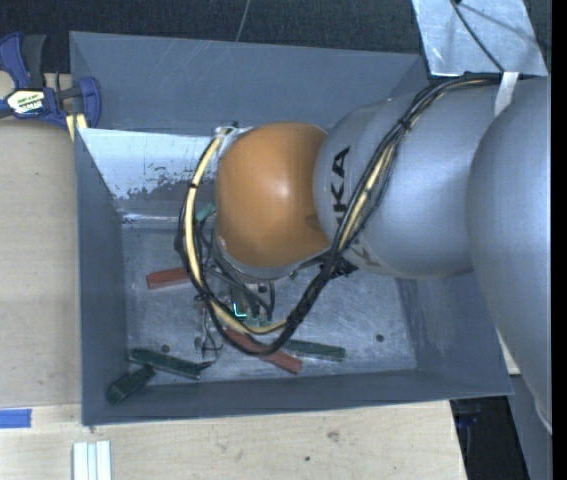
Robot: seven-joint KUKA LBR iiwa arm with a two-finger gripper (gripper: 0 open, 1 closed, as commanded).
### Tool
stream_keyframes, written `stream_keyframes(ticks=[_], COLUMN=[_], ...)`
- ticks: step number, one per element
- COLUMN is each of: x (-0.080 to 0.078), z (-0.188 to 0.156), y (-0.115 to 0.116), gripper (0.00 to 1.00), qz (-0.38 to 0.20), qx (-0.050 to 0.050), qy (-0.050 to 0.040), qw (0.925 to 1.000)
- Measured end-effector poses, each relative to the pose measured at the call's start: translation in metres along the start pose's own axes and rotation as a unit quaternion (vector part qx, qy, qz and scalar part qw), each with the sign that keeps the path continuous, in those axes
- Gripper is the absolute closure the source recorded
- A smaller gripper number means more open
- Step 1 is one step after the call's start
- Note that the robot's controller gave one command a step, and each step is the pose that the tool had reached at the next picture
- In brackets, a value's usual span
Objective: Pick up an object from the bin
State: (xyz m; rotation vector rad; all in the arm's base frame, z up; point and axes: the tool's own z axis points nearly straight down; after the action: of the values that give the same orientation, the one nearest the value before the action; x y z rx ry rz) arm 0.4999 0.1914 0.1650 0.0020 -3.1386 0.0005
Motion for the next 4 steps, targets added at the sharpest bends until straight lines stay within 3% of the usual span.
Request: stream_keyframes(ticks=[1, 2, 3, 4], x=[-0.002, -0.018, -0.018, -0.034], z=[-0.002, 0.084, 0.084, 0.087], y=[0.0, -0.058, -0.058, -0.058], gripper=[0.0, 1.0, 1.0, 1.0], qz=[0.001, 0.033, 0.033, -0.017], qx=[-0.001, 0.0, 0.0, -0.001], qy=[-0.0026, -0.002, -0.002, -0.004], qw=[1.0, 0.9995, 0.9995, 0.9998])
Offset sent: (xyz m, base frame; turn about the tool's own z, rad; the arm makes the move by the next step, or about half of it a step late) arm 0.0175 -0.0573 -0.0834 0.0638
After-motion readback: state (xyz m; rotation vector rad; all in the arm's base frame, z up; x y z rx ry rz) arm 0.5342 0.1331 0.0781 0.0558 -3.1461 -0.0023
